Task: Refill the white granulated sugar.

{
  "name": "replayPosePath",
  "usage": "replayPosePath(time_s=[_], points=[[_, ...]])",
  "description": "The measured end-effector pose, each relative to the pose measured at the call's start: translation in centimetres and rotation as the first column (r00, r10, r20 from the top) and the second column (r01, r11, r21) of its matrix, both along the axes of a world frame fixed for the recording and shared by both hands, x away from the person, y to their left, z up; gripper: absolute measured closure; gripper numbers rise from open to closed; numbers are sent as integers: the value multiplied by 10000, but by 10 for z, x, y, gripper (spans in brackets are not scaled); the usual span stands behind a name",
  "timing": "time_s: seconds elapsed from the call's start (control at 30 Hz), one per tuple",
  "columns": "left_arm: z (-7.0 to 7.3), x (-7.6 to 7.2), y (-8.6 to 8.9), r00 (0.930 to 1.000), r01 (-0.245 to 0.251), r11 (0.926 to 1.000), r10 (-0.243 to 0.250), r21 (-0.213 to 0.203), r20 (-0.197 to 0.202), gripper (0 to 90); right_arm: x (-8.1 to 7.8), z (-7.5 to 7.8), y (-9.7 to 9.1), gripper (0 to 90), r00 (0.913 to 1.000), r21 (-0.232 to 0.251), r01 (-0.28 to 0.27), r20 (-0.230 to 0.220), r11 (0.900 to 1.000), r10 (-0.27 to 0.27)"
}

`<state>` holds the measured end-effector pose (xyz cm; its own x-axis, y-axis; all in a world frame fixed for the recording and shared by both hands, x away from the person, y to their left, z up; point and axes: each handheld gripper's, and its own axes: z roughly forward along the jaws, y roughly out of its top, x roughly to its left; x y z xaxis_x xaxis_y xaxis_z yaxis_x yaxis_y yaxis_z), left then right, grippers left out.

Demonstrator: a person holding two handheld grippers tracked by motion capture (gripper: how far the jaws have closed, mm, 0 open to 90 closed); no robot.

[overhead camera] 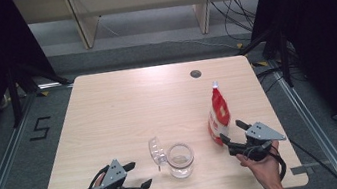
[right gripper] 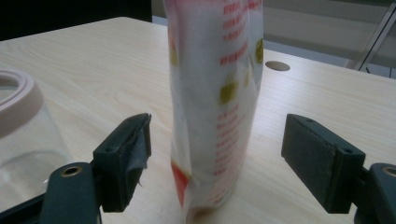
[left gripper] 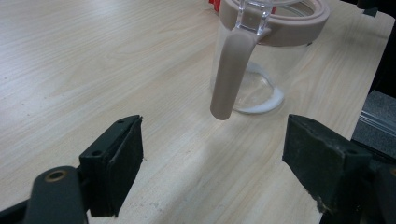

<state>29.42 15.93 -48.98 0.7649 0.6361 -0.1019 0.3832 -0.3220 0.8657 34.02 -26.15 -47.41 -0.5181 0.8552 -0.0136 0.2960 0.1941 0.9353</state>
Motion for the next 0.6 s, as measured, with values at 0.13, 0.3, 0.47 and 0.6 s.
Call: replayPosePath(time_s=[0.13, 0.3, 0.47, 0.6], points=[[0, 0, 0, 10000, -88, 10000, 88, 1, -11, 199, 7, 0, 6, 249, 9999, -272, 108, 103, 9996, -105], [-1, 0, -1, 10000, -10, 10000, 10, 85, -77, 199, 15, -5, 9, 254, 9999, -350, 99, 21, 9993, -98], [-2, 0, -2, 9999, 8, 10000, -7, 87, -112, 199, 24, -9, 13, 283, 9997, -248, 141, -204, 9996, -146], [-2, 1, -2, 10000, 19, 10000, -18, 87, -89, 199, 27, -10, 13, 335, 9999, -346, 82, -104, 9994, -85]])
